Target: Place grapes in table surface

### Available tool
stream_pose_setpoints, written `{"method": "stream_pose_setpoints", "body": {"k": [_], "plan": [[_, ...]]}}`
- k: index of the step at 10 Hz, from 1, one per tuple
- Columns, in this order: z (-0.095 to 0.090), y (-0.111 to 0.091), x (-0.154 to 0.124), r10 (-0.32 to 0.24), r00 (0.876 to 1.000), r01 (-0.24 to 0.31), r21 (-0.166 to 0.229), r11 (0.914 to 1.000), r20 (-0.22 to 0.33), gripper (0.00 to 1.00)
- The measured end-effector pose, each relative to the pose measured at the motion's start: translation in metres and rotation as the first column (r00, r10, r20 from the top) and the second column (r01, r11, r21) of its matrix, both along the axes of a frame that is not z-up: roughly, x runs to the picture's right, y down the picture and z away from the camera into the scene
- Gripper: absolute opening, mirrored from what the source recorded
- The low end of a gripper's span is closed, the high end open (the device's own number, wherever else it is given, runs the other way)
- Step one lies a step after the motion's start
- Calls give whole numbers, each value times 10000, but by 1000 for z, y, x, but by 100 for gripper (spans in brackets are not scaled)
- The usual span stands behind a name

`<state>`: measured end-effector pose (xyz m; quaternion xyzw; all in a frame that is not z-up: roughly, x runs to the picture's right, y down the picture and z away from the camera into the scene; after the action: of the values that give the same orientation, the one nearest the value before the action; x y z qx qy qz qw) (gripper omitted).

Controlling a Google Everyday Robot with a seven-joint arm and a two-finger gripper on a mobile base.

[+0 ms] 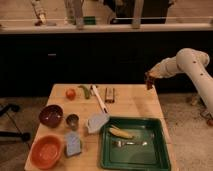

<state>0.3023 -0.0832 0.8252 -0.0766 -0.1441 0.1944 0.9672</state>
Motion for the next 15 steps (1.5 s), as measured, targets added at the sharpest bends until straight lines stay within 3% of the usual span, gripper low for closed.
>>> {"method": "stream_pose_setpoints", "body": {"k": [8,12,15], "plan": [[39,35,23,367,9987,-410,-1305,9906,-348,0],[51,63,22,315,9987,-393,-2136,9761,-399,0],[67,81,14,301,9991,-369,-2769,9602,-289,0]]}}
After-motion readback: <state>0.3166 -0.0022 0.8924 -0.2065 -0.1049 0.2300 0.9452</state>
